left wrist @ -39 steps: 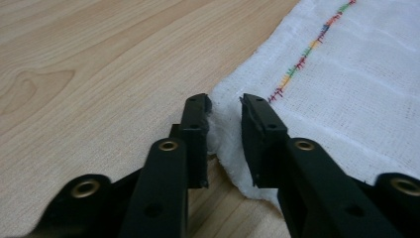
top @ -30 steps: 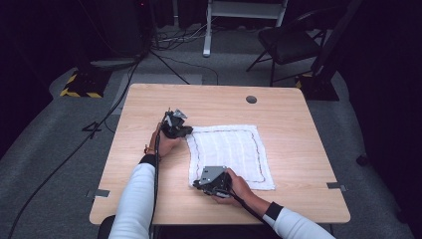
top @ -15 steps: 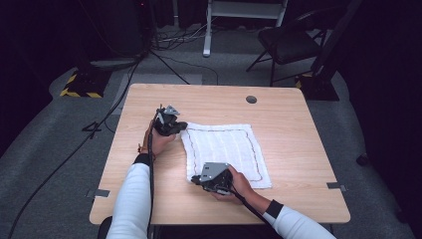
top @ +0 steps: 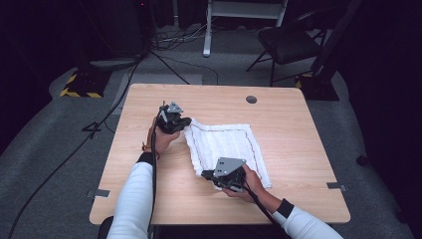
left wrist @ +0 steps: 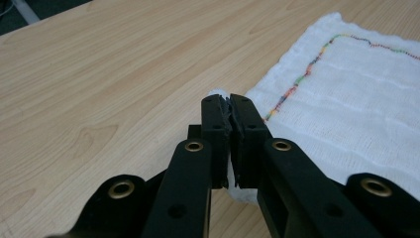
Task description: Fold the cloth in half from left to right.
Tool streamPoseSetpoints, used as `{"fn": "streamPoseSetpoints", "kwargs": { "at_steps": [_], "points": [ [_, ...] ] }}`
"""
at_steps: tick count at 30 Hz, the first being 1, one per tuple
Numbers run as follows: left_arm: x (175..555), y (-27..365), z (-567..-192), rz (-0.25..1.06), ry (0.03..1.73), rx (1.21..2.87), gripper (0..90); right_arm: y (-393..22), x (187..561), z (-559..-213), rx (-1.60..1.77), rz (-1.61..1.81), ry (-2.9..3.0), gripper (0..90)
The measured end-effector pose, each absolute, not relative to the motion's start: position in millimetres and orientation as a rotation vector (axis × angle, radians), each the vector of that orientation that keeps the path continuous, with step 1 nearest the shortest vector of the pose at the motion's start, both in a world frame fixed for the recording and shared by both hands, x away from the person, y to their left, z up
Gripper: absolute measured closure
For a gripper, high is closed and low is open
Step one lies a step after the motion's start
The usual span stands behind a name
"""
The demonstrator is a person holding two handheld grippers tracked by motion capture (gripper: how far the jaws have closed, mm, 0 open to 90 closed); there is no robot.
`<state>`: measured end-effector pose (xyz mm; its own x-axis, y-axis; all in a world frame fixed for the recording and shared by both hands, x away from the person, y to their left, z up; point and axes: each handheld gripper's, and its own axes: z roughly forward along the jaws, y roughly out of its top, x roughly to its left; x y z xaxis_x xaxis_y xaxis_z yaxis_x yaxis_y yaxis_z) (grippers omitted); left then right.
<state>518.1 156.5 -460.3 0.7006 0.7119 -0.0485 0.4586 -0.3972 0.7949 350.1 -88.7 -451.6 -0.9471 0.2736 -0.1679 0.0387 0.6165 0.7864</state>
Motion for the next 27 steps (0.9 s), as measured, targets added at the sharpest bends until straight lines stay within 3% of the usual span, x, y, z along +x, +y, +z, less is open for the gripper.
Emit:
{"fn": "streamPoseSetpoints", "kwargs": {
  "at_steps": [20,27],
  "points": [
    [523,111,-454,0.400,0.853,2.044,85.9,-153,352,-436,0.399,1.263,2.497,86.9],
    [529,76,-447,0.404,0.789,2.075,86.0,-172,350,-432,0.433,1.259,2.478,86.9]
  ]
}}
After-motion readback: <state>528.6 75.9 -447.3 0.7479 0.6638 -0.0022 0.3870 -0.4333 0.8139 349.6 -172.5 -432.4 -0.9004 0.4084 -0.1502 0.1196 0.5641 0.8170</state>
